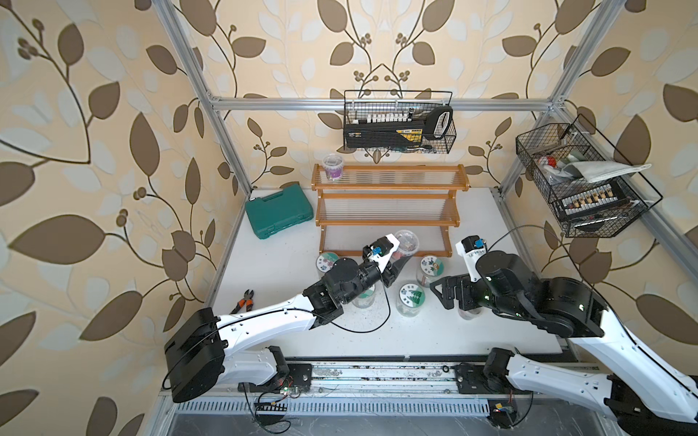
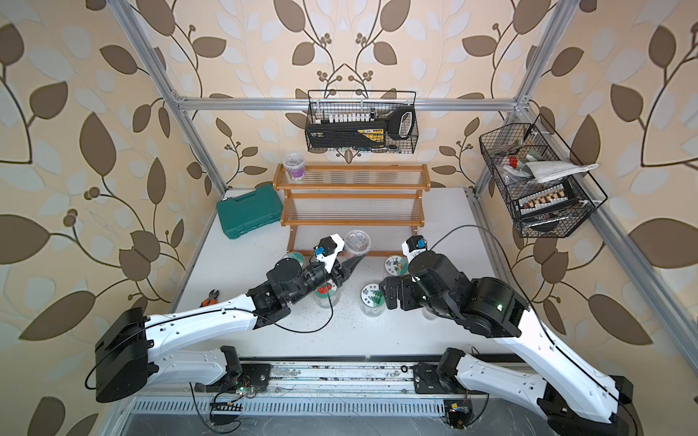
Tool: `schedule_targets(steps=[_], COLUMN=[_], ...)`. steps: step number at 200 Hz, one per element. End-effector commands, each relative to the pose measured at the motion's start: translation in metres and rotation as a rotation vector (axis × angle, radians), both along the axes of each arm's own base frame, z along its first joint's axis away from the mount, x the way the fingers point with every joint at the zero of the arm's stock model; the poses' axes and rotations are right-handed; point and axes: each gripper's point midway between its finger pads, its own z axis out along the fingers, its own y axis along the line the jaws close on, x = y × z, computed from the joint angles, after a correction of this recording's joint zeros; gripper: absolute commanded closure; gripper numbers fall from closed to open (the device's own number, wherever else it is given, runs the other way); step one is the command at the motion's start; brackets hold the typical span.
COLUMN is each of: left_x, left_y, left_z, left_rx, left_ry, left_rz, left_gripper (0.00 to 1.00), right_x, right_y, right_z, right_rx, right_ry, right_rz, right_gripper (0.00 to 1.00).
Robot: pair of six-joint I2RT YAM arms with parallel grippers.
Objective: Place the seed container on the shelf
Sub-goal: Pick up the seed jar at the center of the board, then place the seed jar on the shelf.
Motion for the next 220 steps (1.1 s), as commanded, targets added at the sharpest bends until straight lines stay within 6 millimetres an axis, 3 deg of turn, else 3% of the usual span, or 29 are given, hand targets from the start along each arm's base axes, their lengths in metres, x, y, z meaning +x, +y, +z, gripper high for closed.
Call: schedule_targets(steps=[1, 46, 94, 101, 183, 220], left_x=[0.033, 0.084, 0.121, 0.132, 0.181, 0.197], left_y=[0.03, 0.051, 0.071, 0.068, 0.092, 0.091], left_z=[0.065, 0.093, 0.11, 0.098, 0.08, 0.069], left_rx=[-0.162, -0.218, -0.275, -0.259, -0.296, -0.277], left_ry=[-0.078, -0.095, -0.101, -0.083, -0.018, 0.003], left_rz=[0.16, 0.305, 0.44, 0.461, 0.643, 0.671], left_gripper=[0.52, 0.52, 0.53, 0.53, 0.54, 0.54], right_x=[0.004, 0.005, 0.004, 0.004, 0.004, 0.004], right_y=[0.004, 0.014, 0.016, 0.016, 0.018, 0.016], right_z=[-0.016, -0.037, -0.05, -0.051, -0.065, -0.071], right_rx=[-0.015, -0.025, -0.025, -0.024, -0.014, -0.023], right_ry=[0.022, 0.071, 0.091, 0.092, 0.125, 0.138], right_rz=[-0.012, 0.008, 0.014, 0.013, 0.02, 0.014], right_gripper=[0.01, 0.01, 0.01, 0.01, 0.01, 0.01])
